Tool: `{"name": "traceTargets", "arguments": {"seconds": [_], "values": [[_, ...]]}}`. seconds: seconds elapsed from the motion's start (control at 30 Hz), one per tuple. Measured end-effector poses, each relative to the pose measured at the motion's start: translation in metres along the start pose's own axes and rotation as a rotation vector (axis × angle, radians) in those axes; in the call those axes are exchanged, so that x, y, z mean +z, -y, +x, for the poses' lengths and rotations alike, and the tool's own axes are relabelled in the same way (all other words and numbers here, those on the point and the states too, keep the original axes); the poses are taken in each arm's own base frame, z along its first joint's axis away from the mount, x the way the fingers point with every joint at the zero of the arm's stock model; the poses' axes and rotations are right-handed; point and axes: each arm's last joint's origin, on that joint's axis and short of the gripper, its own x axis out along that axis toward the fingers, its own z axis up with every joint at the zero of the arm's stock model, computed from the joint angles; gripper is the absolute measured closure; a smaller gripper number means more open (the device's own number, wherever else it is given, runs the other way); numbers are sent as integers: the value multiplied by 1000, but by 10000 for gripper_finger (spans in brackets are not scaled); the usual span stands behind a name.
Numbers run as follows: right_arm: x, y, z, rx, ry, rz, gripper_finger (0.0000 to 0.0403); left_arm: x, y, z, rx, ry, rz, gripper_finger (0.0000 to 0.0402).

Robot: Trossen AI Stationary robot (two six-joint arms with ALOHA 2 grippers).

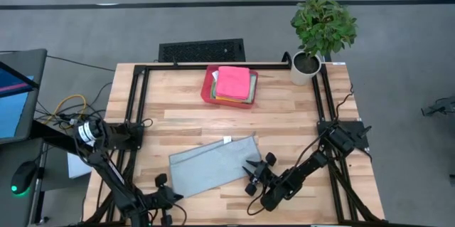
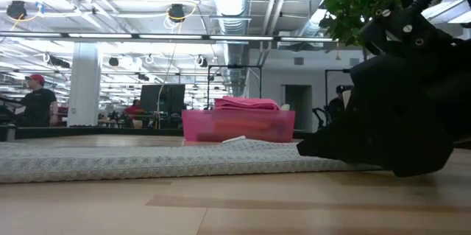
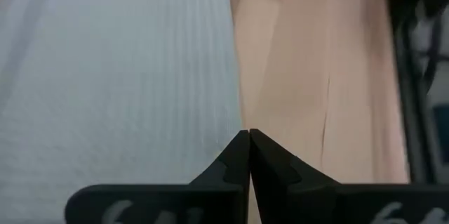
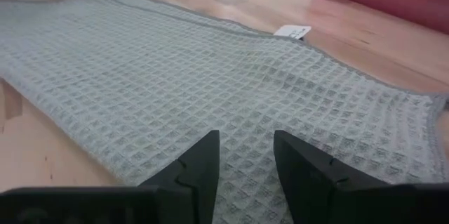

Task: Fold microfiber towels
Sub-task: Fold the gray microfiber cloth

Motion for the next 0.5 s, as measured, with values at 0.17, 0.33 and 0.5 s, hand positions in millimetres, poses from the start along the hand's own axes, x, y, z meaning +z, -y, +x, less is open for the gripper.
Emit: {"name": "traceTargets", "arguments": {"seconds": [0.17,0.33,0.5], "values": [[0,0,0,-2,0,-1,244,-23,3,18,11,-62,-23,401],[1,1,3,-7,-1,2,246,-35,3,25,41,3,-116,401],[0,1,2,-7,-3,-20,246,-38,7,16,25,-20,-97,401]]}}
